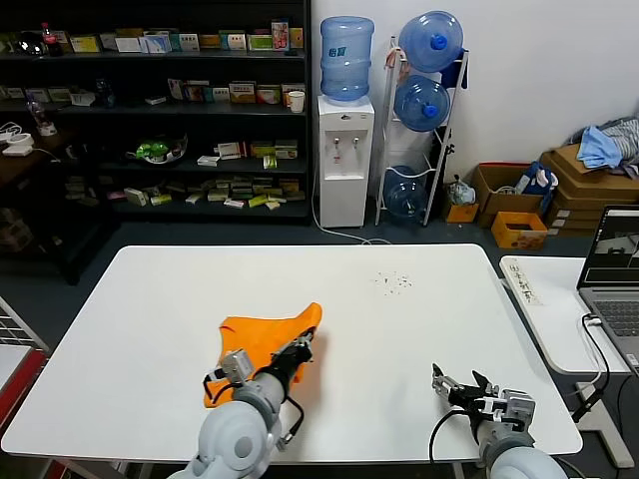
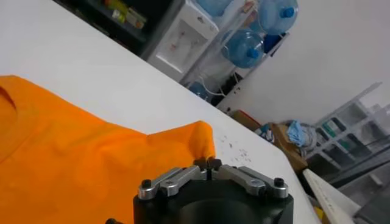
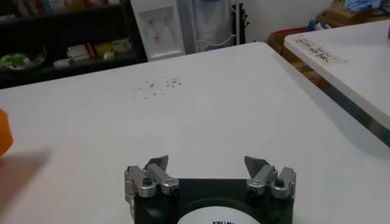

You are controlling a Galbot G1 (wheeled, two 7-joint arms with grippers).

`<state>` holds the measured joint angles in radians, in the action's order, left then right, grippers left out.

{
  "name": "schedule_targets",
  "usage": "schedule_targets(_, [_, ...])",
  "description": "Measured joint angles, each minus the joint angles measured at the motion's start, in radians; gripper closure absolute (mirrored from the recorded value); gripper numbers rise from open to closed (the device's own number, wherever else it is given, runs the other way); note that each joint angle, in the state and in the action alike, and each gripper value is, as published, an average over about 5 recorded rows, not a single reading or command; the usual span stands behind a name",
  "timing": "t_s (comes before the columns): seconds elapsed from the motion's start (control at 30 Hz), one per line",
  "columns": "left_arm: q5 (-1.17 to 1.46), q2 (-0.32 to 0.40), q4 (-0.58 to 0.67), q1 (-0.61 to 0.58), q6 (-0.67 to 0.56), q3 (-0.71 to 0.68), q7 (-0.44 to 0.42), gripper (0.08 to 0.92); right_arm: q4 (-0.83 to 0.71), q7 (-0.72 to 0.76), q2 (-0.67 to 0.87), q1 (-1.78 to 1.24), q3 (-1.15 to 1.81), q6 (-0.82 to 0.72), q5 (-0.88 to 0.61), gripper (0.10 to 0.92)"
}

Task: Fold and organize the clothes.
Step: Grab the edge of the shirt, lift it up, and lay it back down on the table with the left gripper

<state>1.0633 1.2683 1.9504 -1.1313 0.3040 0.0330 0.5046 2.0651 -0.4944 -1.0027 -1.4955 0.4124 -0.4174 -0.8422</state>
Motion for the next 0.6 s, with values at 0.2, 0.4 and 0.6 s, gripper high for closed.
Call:
schedule_targets(0.2, [-0.018,0.08,-0.03,0.035,-0.003,-0.068,0.05,0.905,-0.003,-0.001,-0.001,0.001,-0.001,0.002,-0.001,0.203])
schedule_targets(0.4, [-0.054,0.121,-0.055,0.044,-0.004,-0.101,0.069,0.903,-0.01,0.012,-0.003,0.001,0.001,0.017,0.011,0.203])
schedule_targets(0.6, [-0.159,0.119,-0.059,0.026,-0.026,-0.073,-0.002,0.796,-0.027,0.096,-0.013,-0.006,0.013,0.098,0.109,0.203])
